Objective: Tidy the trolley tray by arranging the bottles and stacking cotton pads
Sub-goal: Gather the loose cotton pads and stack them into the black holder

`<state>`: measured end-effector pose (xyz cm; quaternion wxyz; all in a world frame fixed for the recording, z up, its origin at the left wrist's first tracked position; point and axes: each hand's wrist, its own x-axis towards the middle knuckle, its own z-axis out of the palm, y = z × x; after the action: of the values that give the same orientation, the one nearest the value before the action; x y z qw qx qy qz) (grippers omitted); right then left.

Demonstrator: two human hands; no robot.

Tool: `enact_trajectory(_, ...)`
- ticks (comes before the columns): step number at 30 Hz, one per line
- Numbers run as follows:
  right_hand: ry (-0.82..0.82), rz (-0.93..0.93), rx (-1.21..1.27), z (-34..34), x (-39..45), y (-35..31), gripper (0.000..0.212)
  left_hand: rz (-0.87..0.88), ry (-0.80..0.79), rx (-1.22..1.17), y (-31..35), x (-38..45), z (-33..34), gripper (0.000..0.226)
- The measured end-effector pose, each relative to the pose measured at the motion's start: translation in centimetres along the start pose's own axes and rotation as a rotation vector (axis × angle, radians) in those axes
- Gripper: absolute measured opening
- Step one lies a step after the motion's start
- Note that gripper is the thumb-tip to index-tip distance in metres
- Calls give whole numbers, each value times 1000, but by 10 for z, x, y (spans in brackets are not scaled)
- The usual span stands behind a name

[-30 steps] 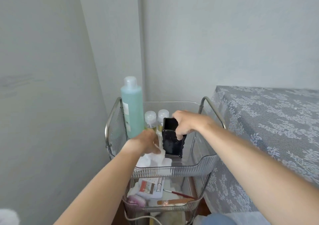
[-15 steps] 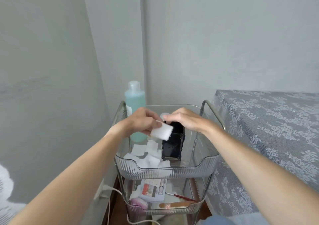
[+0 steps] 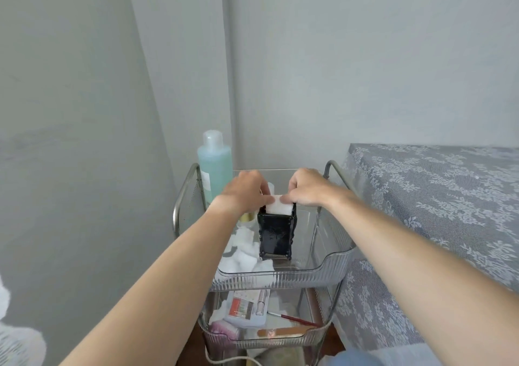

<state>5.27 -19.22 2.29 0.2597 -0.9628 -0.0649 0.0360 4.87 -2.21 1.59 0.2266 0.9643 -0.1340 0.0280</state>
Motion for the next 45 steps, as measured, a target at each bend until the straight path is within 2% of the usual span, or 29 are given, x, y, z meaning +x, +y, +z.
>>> enact_trajectory(3, 24, -3, -105, 10, 3, -1, 27, -4, 9, 70, 1, 4, 9, 15)
enact_trajectory(7, -3, 10, -192, 27, 7, -1, 32, -73, -40, 8, -1, 11, 15, 8)
enact_trajectory(10, 21, 40, -210, 35, 11, -2, 28, -145, -31, -65, -3, 15, 22, 30)
enact_trajectory(13, 119, 52, -201, 39, 14, -5, 28, -210, -21, -127, -8, 19, 31, 42)
enact_trajectory(16, 294, 55, -178, 44, 16, -4, 29, -299, 39, -159, -9, 20, 39, 28)
enact_trajectory(19, 377, 90, -104, 52, 18, 1, 30, -367, 60, -232, -9, 24, 43, 25)
enact_trajectory(20, 384, 113, -44, 53, 19, 1, 26, -369, 49, -249, -8, 25, 42, 24)
enact_trajectory(23, 296, 231, 183, 52, 23, 1, 35, -361, -25, -330, -5, 22, 36, 16)
enact_trajectory(25, 259, 254, 203, 55, 24, 2, 24, -384, -74, -443, -4, 15, 32, 13)
enact_trajectory(27, 252, 268, 208, 58, 27, 5, 12, -457, -74, -595, -9, 5, 29, 16)
enact_trajectory(29, 238, 275, 239, 58, 28, 7, 17, -523, -60, -634, -21, -6, 28, 30)
enact_trajectory(31, 208, 269, 272, 57, 29, 7, 15, -543, -94, -544, -34, -15, 30, 45)
enact_trajectory(32, 192, 264, 276, 56, 28, 7, 12, -548, -123, -483, -39, -19, 31, 44)
enact_trajectory(36, 151, 217, 311, 54, 22, 5, 8, -502, -358, -87, -46, -28, 45, 8)
enact_trajectory(37, 144, 207, 315, 54, 19, 4, 12, -456, -402, 43, -45, -30, 50, 10)
enact_trajectory(39, 134, 188, 308, 53, 15, 3, 17, -380, -458, 247, -48, -34, 61, 36)
enact_trajectory(40, 138, 183, 299, 52, 12, 2, 16, -366, -459, 300, -50, -35, 66, 48)
enact_trajectory(42, 145, 179, 277, 50, 10, 3, 6, -332, -452, 356, -53, -37, 70, 56)
enact_trajectory(45, 117, 175, 244, 47, 8, 6, 37, -314, -460, 391, -53, -36, 68, 51)
